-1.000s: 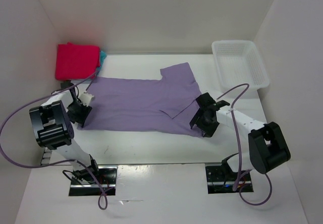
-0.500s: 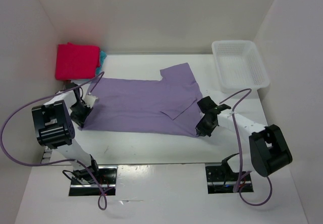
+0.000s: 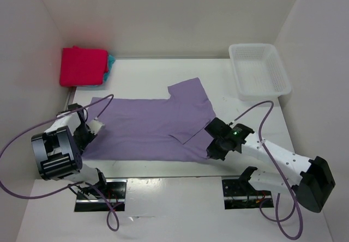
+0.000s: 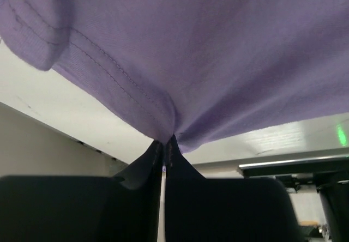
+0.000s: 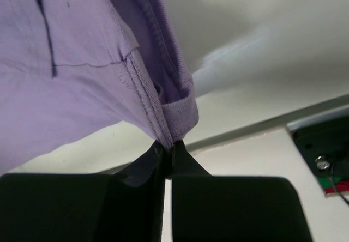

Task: Fold and stack the t-shirts
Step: Fold the flattened tshirt in 1/3 of the way

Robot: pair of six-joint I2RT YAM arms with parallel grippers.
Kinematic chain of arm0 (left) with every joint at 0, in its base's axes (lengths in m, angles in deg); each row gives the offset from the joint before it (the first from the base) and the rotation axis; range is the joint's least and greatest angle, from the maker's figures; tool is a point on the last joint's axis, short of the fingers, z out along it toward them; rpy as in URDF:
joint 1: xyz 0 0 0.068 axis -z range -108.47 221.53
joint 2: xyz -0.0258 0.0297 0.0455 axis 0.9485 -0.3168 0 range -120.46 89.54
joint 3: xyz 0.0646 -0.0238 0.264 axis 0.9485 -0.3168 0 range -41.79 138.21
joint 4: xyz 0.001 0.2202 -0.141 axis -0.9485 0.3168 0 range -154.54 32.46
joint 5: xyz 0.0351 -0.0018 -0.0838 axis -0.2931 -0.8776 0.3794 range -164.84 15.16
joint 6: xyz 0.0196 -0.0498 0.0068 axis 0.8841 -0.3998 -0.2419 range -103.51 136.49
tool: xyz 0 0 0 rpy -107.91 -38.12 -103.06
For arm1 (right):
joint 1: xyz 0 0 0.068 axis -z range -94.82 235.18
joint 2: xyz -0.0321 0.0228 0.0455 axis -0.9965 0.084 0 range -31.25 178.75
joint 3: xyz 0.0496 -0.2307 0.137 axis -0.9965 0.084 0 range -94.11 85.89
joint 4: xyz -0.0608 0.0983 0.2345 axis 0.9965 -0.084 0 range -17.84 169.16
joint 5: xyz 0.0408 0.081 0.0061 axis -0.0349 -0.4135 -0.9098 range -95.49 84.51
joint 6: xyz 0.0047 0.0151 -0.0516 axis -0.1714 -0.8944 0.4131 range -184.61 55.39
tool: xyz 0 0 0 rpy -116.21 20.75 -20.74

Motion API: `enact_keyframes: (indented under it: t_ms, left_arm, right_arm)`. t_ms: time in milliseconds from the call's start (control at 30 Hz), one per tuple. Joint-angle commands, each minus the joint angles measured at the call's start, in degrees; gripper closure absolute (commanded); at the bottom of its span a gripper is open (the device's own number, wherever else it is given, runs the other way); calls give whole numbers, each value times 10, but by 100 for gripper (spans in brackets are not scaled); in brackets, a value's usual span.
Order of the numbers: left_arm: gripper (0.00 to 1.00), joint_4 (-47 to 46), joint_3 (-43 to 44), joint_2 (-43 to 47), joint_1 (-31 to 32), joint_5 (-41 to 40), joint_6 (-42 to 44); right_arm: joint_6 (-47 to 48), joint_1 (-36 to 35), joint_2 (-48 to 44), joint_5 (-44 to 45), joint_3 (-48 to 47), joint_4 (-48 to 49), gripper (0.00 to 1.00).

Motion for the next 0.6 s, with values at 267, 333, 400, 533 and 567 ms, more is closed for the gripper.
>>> enact_keyframes:
  t_ms: [267, 333, 400, 533, 567]
  left_arm:
    - [40, 42, -3, 2, -59, -108, 25]
    - [29, 42, 27, 9, -71, -134, 30]
    - [16, 42, 102, 20, -71, -141, 30]
    - [1, 55, 270, 20, -21, -70, 25]
    - [1, 60, 295, 20, 3, -51, 20]
  right_arm:
    - [-131, -31, -138, -9, 1, -113, 23]
    - [-122, -31, -129, 16, -39, -140, 23]
    - [-104, -31, -99, 44, -89, -146, 23]
    - [-18, -31, 60, 85, -162, -120, 28]
    - [-6, -31, 84, 92, -176, -109, 37]
